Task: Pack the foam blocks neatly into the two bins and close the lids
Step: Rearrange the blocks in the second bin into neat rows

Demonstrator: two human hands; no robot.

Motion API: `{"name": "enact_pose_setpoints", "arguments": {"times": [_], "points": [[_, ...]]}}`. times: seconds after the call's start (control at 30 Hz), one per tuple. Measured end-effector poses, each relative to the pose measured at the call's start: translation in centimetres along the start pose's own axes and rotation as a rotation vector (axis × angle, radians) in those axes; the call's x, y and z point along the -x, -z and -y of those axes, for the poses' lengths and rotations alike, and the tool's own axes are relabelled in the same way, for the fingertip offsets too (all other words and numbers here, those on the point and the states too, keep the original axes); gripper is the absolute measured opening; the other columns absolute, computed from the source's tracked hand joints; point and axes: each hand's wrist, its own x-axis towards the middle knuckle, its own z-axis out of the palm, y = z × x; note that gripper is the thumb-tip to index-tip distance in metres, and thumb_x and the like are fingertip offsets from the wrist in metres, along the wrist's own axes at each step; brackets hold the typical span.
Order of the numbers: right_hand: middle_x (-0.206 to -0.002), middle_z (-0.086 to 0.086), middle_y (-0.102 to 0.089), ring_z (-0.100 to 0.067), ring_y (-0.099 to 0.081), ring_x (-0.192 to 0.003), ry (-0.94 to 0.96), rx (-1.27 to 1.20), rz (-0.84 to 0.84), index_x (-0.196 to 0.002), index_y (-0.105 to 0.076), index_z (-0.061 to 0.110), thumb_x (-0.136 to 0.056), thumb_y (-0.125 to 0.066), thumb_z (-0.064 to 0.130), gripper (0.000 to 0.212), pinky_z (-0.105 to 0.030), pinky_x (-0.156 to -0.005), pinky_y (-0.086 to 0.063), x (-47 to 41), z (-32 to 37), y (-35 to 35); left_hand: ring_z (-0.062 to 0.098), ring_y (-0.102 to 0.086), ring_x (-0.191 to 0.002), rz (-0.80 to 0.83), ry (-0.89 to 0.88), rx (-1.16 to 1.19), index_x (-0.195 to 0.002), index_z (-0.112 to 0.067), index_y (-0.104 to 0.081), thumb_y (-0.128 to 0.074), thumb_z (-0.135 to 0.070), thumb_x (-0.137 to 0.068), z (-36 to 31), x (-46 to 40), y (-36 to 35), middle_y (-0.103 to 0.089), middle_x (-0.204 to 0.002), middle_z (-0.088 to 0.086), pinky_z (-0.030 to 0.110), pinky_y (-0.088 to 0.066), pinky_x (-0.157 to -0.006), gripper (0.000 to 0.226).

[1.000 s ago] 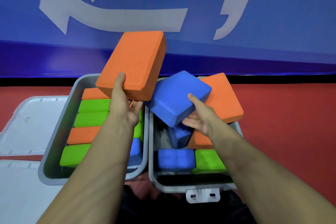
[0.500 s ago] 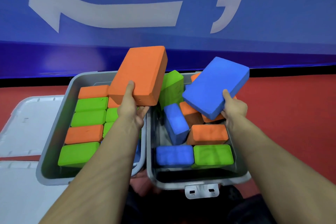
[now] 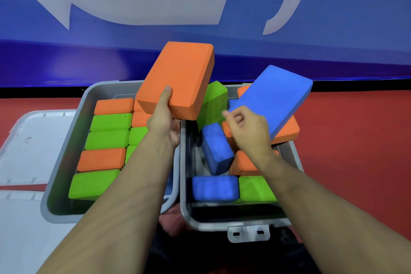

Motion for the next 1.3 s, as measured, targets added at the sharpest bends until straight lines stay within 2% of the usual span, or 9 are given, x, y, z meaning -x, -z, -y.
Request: {"name": "enact_pose_setpoints", "arguments": {"times": [0.07,0.13,0.27,0.37,0.53,0.67,0.83,1.13,1.3], "points": [[-0.077,0.009,-0.070,-0.022,-0.067,-0.084,-0.003,0.185,0.298,-0.083,-0.066,0.024,-0.087,-0.068,0.055,0.031,-0.038,-0.077,-0.052,0.7,-0.8,-2.6,0.014,-0.071,-0.077,-0.012,-0.019,0.000,-0.130,-0.019,-0.057,-0.083,-0.055,-0.075,-0.4,0.0,0.1,-0.074,-0.118,0.002,0.018,-0.054,-0.052,0.070],[-0.103,0.002,-0.072,-0.023,-0.065,-0.102,-0.076,0.301,0.473,-0.101,-0.068,0.022,-0.085,-0.069,0.058,0.040,-0.038,-0.086,-0.051,1.1,-2.3,-4.9,0.012,-0.069,-0.071,-0.019,-0.027,-0.020,-0.130,-0.020,-0.058,-0.083,-0.056,-0.075,-0.7,0.0,0.5,-0.075,-0.112,-0.001,0.016,-0.049,-0.048,0.069],[-0.129,-0.008,-0.064,-0.030,-0.059,-0.120,-0.236,0.432,0.519,-0.130,-0.058,0.016,-0.081,-0.071,0.063,0.070,-0.039,-0.094,-0.048,0.9,-5.0,-7.5,0.009,-0.065,-0.051,0.006,-0.005,-0.020,-0.130,-0.017,-0.060,-0.079,-0.051,-0.082,-1.4,0.1,1.2,-0.072,-0.099,0.000,0.014,-0.043,-0.039,0.062],[-0.127,-0.012,-0.064,-0.033,-0.061,-0.118,-0.327,0.492,0.485,-0.127,-0.051,0.013,-0.074,-0.074,0.067,0.080,-0.040,-0.089,-0.049,1.0,-5.6,-9.0,0.008,-0.061,-0.048,-0.008,0.020,-0.036,-0.130,-0.017,-0.061,-0.077,-0.050,-0.084,-1.3,-0.1,1.8,-0.070,-0.095,-0.001,0.013,-0.038,-0.036,0.059],[-0.124,-0.018,-0.064,-0.036,-0.063,-0.114,-0.376,0.476,0.472,-0.123,-0.036,0.010,-0.071,-0.081,0.062,0.086,-0.040,-0.086,-0.047,1.1,-5.6,-11.3,0.002,-0.054,-0.041,-0.027,0.072,-0.004,-0.136,-0.018,-0.061,-0.079,-0.050,-0.082,-1.0,-0.7,1.9,-0.070,-0.110,-0.009,0.011,-0.039,-0.039,0.066],[-0.123,-0.017,-0.065,-0.038,-0.063,-0.112,-0.388,0.378,0.507,-0.123,-0.035,0.011,-0.068,-0.087,0.053,0.086,-0.041,-0.086,-0.047,0.7,-6.0,-11.3,0.008,-0.055,-0.061,-0.010,0.105,-0.021,-0.124,-0.022,-0.066,-0.077,-0.057,-0.080,-1.9,-0.4,1.4,-0.064,-0.086,-0.011,0.015,-0.037,-0.047,0.057],[-0.121,-0.007,-0.064,-0.031,-0.063,-0.110,-0.281,0.359,0.644,-0.129,-0.041,0.018,-0.066,-0.089,0.049,0.086,-0.033,-0.077,-0.040,0.0,-6.5,-9.7,0.014,-0.059,-0.084,0.041,0.095,-0.057,-0.128,-0.024,-0.066,-0.073,-0.064,-0.079,-2.7,0.0,1.0,-0.069,-0.093,-0.009,0.023,-0.038,-0.060,0.064],[-0.130,0.002,-0.062,-0.025,-0.059,-0.117,-0.057,0.396,0.822,-0.138,-0.044,0.032,-0.066,-0.090,0.043,0.086,-0.038,-0.096,-0.047,-1.1,-6.8,-6.6,0.014,-0.054,-0.083,0.032,0.101,-0.049,-0.125,-0.023,-0.067,-0.077,-0.062,-0.077,-2.9,0.9,1.2,-0.067,-0.094,-0.008,0.023,-0.037,-0.059,0.062],[-0.134,0.002,-0.057,-0.022,-0.054,-0.121,-0.028,0.387,0.944,-0.140,-0.045,0.028,-0.065,-0.092,0.039,0.089,-0.037,-0.099,-0.045,-0.6,-7.0,-6.4,0.009,-0.058,-0.073,0.056,0.105,-0.042,-0.102,-0.027,-0.066,-0.075,-0.060,-0.080,-2.8,1.3,0.8,-0.067,-0.084,-0.010,0.024,-0.040,-0.064,0.041]]}}
